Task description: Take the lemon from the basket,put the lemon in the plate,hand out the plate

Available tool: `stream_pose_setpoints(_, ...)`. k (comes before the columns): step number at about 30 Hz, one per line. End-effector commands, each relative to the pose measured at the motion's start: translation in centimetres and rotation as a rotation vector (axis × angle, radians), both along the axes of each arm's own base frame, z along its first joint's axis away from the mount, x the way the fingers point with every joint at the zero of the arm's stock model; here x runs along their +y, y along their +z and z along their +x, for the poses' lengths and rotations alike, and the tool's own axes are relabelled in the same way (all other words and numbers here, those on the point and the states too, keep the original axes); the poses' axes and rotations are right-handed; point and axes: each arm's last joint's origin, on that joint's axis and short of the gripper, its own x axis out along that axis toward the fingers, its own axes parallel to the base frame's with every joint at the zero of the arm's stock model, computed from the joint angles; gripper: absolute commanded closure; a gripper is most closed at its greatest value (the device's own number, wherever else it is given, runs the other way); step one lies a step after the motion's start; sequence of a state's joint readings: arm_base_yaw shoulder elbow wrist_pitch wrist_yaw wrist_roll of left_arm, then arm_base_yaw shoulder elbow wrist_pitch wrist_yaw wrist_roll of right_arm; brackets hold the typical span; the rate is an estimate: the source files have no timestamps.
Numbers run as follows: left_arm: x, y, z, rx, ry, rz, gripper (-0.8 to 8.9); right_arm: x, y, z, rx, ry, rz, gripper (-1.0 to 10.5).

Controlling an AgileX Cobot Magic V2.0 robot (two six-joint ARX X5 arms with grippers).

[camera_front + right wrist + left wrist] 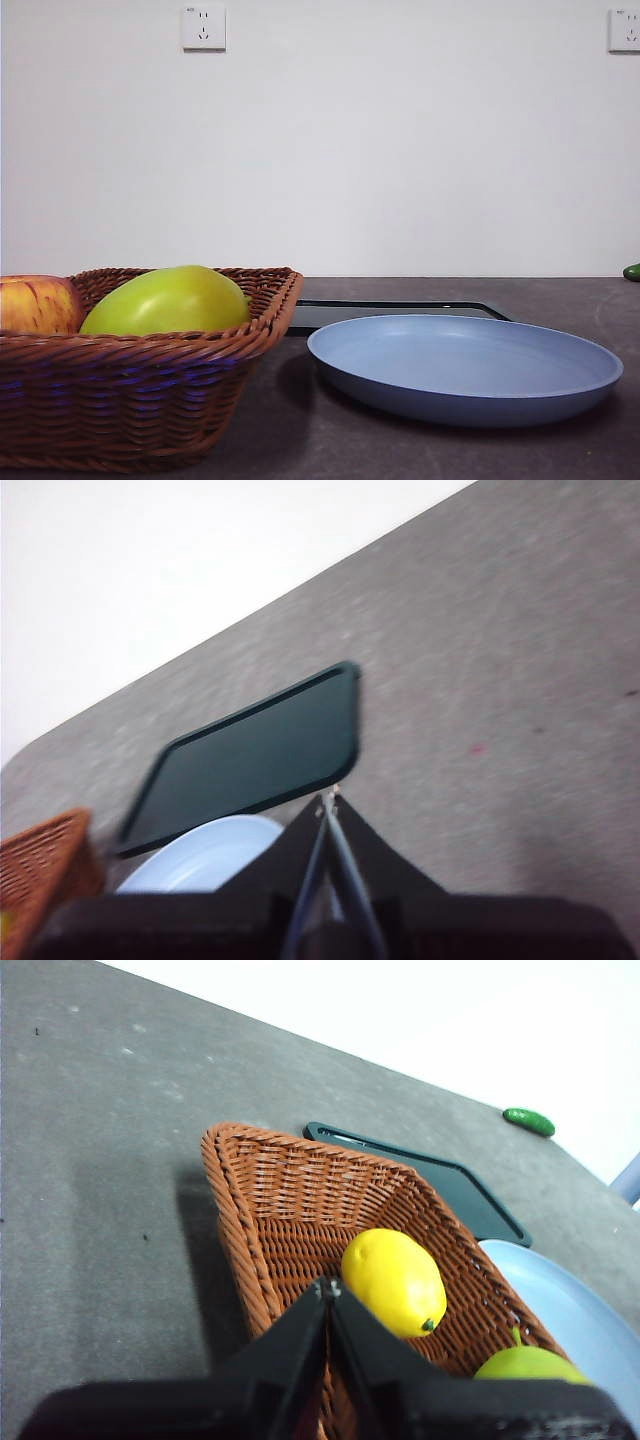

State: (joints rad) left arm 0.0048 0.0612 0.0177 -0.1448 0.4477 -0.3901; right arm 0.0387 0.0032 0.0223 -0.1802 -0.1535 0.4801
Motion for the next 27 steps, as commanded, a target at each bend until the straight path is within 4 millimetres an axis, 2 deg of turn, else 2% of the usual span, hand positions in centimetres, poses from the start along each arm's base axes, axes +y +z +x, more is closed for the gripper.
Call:
stream_pose_setpoints(1, 0.1, 0.4, 0.0, -0.008, 0.018, -0.028, 8.06, 0.2, 0.2, -0.1, -0.001, 0.049, 0.027, 9.4)
stream_pose_setpoints(7, 0.2, 3.2, -0.6, -0.025, 0.076, -0.018, 8.06, 0.1, 3.1, -0.9, -0.028, 0.053, 0.028, 9.4)
stream_pose_setpoints(17, 0.2, 9.1, -0.7, -0.04, 0.086, -0.008, 8.06, 0.1, 10.1, -2.3, -0.055, 0.06, -0.045, 9.4)
stream_pose_setpoints(27, 0.2, 14.7, 1.2, 0.002, 0.047, 0.134, 8.06, 0.1, 16.7, -0.8, 0.038, 0.1, -0.218, 9.4)
